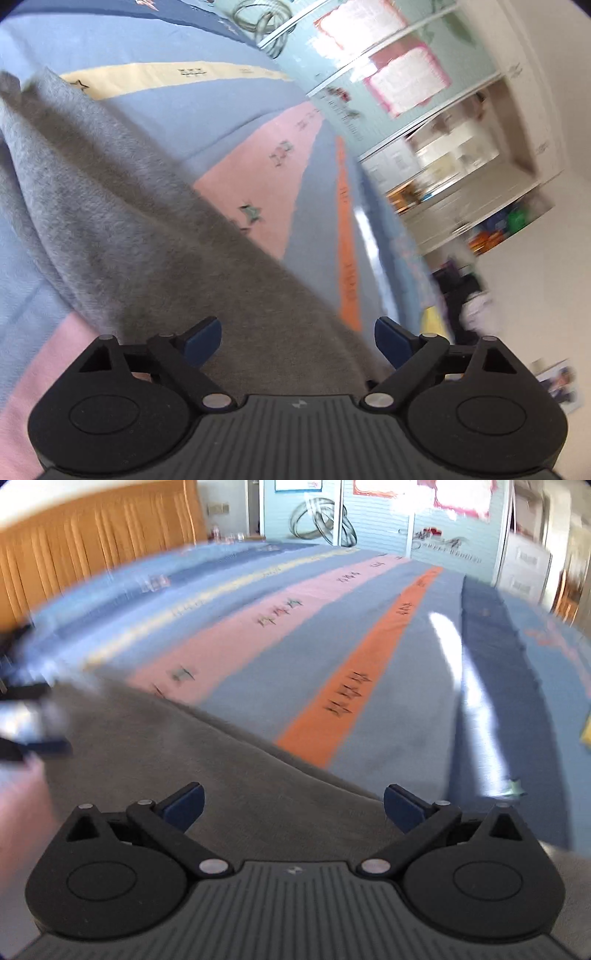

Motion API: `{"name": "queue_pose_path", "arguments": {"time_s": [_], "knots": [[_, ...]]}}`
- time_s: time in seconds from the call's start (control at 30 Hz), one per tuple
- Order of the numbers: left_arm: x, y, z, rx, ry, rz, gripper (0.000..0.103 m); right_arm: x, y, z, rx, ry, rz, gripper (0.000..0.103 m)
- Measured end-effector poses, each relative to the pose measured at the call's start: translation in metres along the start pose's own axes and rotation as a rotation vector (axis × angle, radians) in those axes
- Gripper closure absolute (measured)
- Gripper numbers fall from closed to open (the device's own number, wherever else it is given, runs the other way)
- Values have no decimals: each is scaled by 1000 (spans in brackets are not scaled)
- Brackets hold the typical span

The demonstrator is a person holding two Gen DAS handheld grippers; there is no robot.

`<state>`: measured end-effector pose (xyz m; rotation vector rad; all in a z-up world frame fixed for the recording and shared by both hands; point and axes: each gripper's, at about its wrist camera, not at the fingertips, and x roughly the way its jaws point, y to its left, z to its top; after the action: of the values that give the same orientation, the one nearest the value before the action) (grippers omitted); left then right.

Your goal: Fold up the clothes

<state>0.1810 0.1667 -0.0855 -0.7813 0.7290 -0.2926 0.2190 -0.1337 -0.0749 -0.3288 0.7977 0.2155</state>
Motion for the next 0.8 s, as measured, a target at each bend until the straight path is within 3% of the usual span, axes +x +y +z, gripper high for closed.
{"name": "queue_pose_path", "arguments": {"time_s": [0.13, 0.27, 0.43, 0.5, 0.57, 0.7, 0.8], "knots": [[-3, -26, -10, 122, 14, 99, 13, -13, -48, -15, 288, -77, -51, 1], [-1, -56, -27, 216, 26, 199, 12, -64, -68, -58, 476, -241, 156, 0], [9, -100, -58, 327, 38, 141, 8, -97, -65, -107, 467, -274, 310, 0], [27, -113, -70, 353, 89, 131, 6, -91, -84, -121, 552, -246, 296, 0], [50, -112, -77, 355, 148, 166, 7, -92, -111, -136, 649, -274, 291, 3], [61, -113, -83, 454, 134, 232, 10, -104, -167, -159, 810, -298, 210, 7], [47, -108, -77, 383, 88, 255, 13, -114, -196, -186, 923, -314, 154, 7]]}}
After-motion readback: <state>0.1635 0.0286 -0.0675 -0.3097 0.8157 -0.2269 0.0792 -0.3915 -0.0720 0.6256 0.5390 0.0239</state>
